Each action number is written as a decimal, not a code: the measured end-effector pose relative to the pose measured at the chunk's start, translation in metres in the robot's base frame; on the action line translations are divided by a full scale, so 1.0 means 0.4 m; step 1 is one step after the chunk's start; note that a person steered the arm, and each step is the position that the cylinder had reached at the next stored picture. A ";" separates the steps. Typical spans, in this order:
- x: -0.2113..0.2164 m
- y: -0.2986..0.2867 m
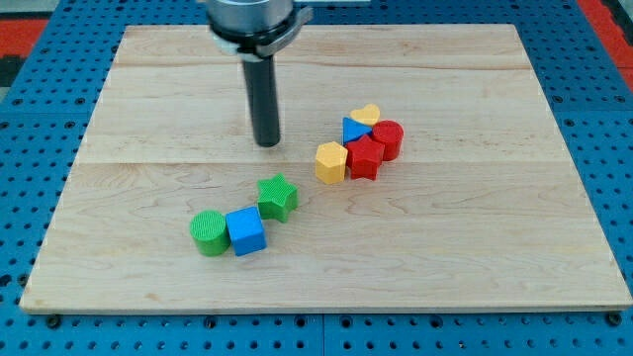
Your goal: Slide the blue cube to the centre
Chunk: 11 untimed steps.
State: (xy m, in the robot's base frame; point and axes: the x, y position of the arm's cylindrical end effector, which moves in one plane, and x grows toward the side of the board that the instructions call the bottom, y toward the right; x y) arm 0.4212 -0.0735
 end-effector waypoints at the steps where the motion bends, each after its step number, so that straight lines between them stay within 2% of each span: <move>1: 0.147 -0.089; 2: 0.283 -0.221; 3: 0.340 -0.412; 4: 0.395 -0.299; 5: 0.386 -0.113; 7: 0.314 -0.021; 8: 0.317 0.046; 10: 0.347 0.090; 11: 0.289 0.106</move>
